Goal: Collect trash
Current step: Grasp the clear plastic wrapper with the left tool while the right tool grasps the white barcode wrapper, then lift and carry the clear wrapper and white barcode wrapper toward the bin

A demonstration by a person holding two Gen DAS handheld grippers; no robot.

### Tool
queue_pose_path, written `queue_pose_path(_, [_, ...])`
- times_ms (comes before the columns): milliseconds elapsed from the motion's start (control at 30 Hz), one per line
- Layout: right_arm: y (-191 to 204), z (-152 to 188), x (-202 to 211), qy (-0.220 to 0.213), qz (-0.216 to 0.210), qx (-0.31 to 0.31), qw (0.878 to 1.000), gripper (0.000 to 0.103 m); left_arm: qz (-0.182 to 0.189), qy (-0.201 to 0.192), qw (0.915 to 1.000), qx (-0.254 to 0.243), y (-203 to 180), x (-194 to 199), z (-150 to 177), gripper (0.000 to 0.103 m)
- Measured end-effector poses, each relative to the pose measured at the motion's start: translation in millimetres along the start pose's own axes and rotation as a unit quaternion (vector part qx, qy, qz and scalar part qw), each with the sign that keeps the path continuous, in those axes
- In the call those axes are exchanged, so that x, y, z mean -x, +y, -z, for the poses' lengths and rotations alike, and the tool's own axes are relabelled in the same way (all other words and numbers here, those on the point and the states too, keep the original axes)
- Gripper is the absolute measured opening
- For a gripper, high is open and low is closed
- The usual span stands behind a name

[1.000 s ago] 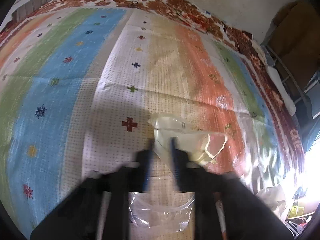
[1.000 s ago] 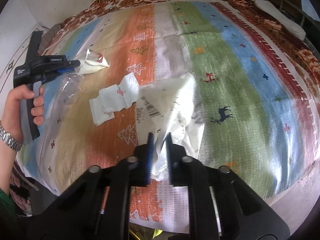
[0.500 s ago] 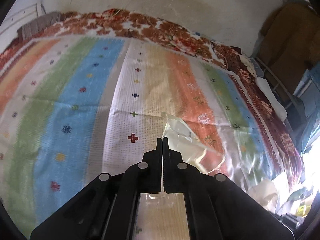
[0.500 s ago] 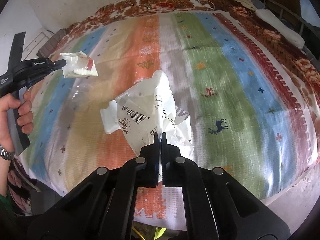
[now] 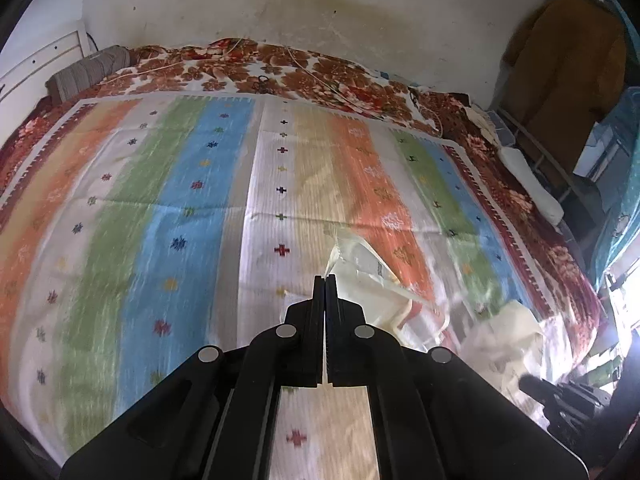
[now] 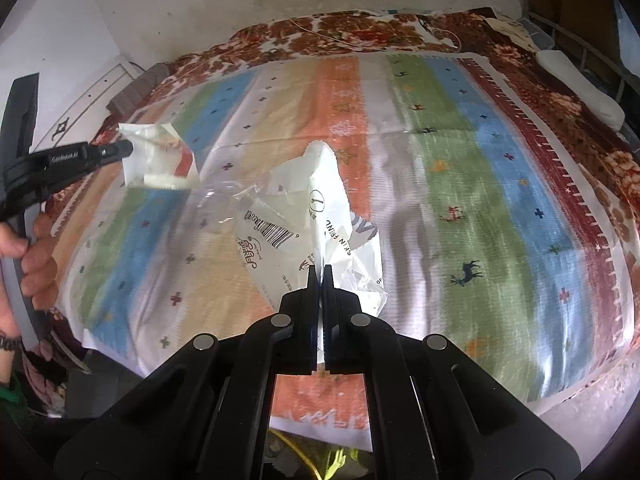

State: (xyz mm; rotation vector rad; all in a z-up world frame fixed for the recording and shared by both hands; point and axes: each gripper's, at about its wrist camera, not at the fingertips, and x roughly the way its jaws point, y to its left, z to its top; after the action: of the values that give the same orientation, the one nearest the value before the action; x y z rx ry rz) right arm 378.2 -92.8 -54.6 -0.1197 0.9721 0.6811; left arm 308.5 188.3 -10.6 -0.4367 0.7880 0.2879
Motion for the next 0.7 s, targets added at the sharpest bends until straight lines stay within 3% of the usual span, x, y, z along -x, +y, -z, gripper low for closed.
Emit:
queue_pose_path(267, [28, 7, 24, -0.012, -0.007, 0.036, 0.999, 0.001, 0.017, -0.002, 0.9998, -0.002, -7, 40, 23, 0.0])
queue_pose_path(700, [45, 17, 62, -0.033, -0.01, 0.037, 0.999, 0.001, 0.038, -0.003, 0.9993, 0.002, -9, 86, 50, 0.0])
